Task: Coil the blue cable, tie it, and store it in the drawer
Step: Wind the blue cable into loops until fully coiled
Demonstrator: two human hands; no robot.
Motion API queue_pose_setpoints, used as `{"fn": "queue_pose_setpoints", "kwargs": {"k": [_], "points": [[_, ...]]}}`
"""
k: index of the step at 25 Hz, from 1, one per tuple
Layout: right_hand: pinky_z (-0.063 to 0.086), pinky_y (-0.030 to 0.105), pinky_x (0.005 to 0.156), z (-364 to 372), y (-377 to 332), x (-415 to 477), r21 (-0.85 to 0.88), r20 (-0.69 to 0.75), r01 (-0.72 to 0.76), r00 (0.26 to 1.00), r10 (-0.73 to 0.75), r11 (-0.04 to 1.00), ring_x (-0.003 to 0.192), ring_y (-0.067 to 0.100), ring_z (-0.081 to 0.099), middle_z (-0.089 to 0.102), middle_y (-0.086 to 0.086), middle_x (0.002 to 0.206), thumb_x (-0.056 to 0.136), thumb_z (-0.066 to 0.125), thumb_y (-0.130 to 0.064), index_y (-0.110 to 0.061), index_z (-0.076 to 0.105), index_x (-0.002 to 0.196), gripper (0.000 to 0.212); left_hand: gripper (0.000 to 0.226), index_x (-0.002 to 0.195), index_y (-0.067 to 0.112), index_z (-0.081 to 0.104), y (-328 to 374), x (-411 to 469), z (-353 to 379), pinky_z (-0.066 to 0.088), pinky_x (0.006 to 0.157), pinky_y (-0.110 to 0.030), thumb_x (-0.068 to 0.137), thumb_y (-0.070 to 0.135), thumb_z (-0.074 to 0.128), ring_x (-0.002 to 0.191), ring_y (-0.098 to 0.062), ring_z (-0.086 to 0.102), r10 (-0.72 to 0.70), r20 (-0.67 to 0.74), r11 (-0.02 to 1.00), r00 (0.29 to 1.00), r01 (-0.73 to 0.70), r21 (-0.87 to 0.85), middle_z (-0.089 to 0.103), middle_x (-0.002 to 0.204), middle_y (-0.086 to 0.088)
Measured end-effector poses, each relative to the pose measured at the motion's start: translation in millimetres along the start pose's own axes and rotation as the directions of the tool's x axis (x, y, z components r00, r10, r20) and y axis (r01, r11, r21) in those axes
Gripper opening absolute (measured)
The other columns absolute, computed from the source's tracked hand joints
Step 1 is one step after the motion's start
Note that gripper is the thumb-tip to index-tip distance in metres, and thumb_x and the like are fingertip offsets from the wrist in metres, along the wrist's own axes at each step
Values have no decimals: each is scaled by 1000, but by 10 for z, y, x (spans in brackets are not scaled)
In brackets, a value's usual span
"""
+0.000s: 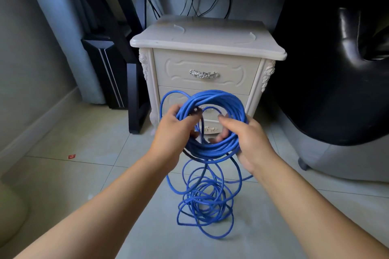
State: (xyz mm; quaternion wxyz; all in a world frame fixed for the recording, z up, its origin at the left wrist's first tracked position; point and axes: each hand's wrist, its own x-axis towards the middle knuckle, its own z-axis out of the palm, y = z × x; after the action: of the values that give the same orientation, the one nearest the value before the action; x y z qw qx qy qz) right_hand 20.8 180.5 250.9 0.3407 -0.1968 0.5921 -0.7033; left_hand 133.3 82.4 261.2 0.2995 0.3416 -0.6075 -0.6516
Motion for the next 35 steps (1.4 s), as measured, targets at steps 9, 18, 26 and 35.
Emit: {"fn": "queue_pose_setpoints", "kwargs": {"k": [9, 18, 26, 35], "points": [[55, 22, 73, -220, -69, 209, 573, -65, -229, 945, 321, 787, 49, 8, 40, 38, -5, 48, 94, 58, -14, -15, 47, 70, 26, 45, 117, 21, 67, -96, 61, -161, 53, 93, -37, 94, 54, 46, 107, -16, 67, -213, 370, 977, 904, 210, 48, 73, 109, -4], [48, 42, 100, -338, -73, 255, 606, -19, -231, 953, 304, 761, 82, 20, 49, 48, 0, 75, 85, 65, -9, -13, 57, 74, 14, 29, 116, 21, 65, -274, 133, -170, 57, 68, -25, 88, 14, 66, 77, -13, 68, -10, 381, 779, 925, -231, 583, 70, 97, 0], [47, 43, 101, -480, -110, 259, 614, -22, -200, 963, 270, 763, 90, 21, 45, 48, -2, 73, 74, 69, -8, -14, 56, 75, 14, 9, 103, 10, 60, -178, 206, -273, 55, 49, -27, 98, 15, 55, 84, -24, 75, -239, 310, 970, 920, 210, 125, 69, 95, -3], [59, 44, 78, -403, -142, 201, 602, -6, -214, 962, 273, 769, 89, 22, 53, 50, 0, 81, 87, 63, -9, -14, 57, 77, 13, 29, 95, 11, 53, -348, 319, -279, 56, 68, -36, 89, 37, 65, 80, -27, 66, 53, 16, 551, 998, -43, 834, 65, 91, -3]]}}
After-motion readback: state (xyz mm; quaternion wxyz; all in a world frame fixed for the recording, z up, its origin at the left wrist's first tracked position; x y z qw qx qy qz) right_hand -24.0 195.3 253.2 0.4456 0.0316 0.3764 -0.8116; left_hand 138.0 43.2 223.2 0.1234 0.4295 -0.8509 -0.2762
